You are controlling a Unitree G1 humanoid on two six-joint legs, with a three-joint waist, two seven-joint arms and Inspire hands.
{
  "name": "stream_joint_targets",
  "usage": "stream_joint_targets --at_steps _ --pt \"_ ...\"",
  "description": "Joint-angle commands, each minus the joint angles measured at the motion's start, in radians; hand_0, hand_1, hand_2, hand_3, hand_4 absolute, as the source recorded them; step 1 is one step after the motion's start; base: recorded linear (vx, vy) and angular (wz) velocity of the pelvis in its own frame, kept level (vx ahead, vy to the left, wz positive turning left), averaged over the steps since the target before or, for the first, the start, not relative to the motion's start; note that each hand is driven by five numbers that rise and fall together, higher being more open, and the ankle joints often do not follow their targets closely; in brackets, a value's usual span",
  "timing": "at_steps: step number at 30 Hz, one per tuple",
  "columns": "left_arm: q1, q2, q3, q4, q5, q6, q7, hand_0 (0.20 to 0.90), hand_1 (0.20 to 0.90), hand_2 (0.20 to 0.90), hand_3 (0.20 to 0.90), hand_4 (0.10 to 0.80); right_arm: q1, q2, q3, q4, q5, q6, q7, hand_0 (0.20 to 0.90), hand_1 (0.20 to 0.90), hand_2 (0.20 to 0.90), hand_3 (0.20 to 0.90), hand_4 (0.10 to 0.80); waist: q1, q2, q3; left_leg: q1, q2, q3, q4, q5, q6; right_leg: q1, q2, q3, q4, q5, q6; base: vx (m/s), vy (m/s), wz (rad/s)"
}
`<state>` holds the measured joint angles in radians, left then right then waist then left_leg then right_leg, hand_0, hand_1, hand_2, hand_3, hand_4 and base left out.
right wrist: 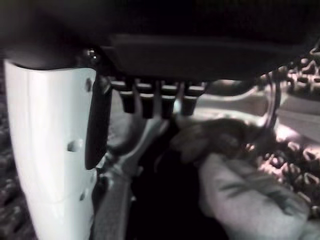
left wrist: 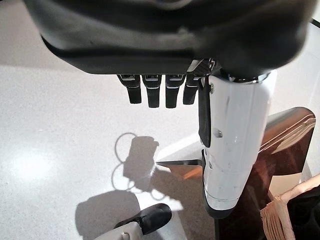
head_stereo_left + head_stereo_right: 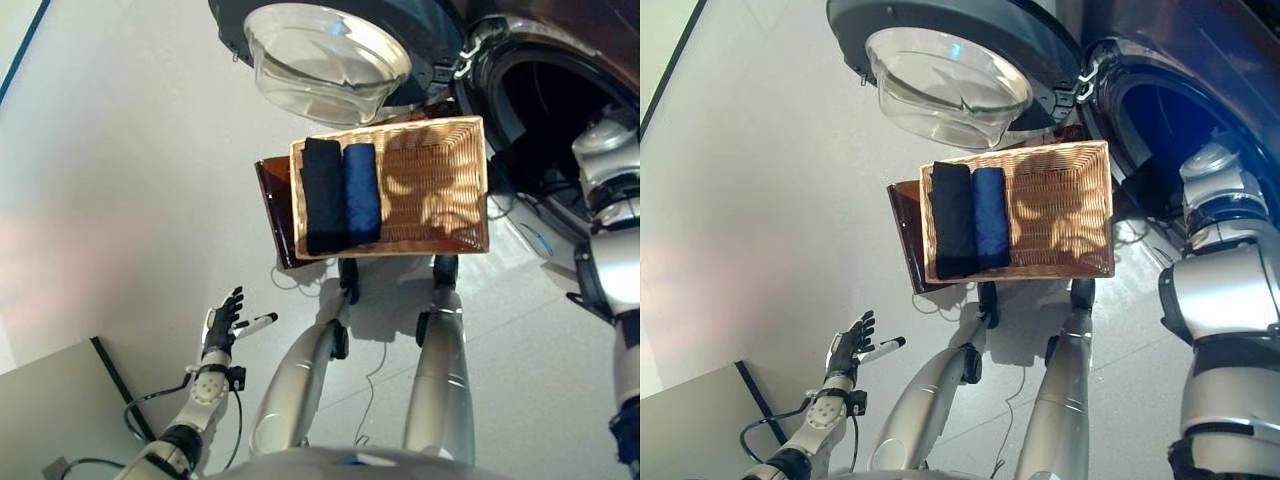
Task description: Pick up the clothes and place them into the washing machine
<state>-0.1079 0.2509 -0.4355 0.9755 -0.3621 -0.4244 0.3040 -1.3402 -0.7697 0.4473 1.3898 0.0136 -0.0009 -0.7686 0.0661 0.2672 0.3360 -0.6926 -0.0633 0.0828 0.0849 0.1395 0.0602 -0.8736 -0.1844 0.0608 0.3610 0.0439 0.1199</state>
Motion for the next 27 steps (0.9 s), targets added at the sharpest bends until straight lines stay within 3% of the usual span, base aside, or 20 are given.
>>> stream_joint_targets --at_steps 1,9,14,27 --pt "0.028 0.068 0.045 0.070 -0.030 -0.025 0.046 0.900 0.900 0.900 0.900 0.800 -0.056 -0.037 0.053 -0.172 -0.001 -0.129 -0.065 0.900 0.900 0.900 0.900 0.800 0.031 -0.044 -0.057 -0.076 0.032 -0.044 0.075 -0.056 -0.111 0.060 0.037 -0.055 -0.081 0.013 -0.053 0.000 0.000 0.00" --pt "0.017 0.073 0.036 0.097 0.006 -0.027 0.036 0.900 0.900 0.900 0.900 0.800 0.123 0.099 -0.045 -0.089 0.149 -0.256 0.038 0.900 0.900 0.900 0.900 0.800 0.037 -0.070 -0.046 -0.072 0.036 -0.054 0.098 -0.063 -0.106 0.089 0.035 -0.072 -0.082 0.014 -0.053 -0.004 -0.007 -0.03" --pt "0.000 0.084 0.049 0.092 0.036 -0.031 0.049 0.900 0.900 0.900 0.900 0.800 0.209 0.193 -0.090 -0.049 0.200 -0.290 0.058 0.900 0.900 0.900 0.900 0.800 0.053 -0.084 -0.049 -0.052 0.032 -0.065 0.100 -0.063 -0.104 0.124 0.030 -0.087 -0.085 0.010 -0.052 -0.007 -0.019 0.10" --pt "-0.010 0.099 0.103 0.098 0.095 -0.034 0.081 0.900 0.900 0.900 0.900 0.800 0.495 0.408 -0.173 -0.177 0.282 -0.377 0.115 0.900 0.900 0.900 0.900 0.800 0.066 -0.152 -0.027 -0.033 0.026 -0.091 0.165 -0.085 -0.093 0.180 0.024 -0.130 -0.058 -0.008 -0.056 -0.020 -0.009 0.10"
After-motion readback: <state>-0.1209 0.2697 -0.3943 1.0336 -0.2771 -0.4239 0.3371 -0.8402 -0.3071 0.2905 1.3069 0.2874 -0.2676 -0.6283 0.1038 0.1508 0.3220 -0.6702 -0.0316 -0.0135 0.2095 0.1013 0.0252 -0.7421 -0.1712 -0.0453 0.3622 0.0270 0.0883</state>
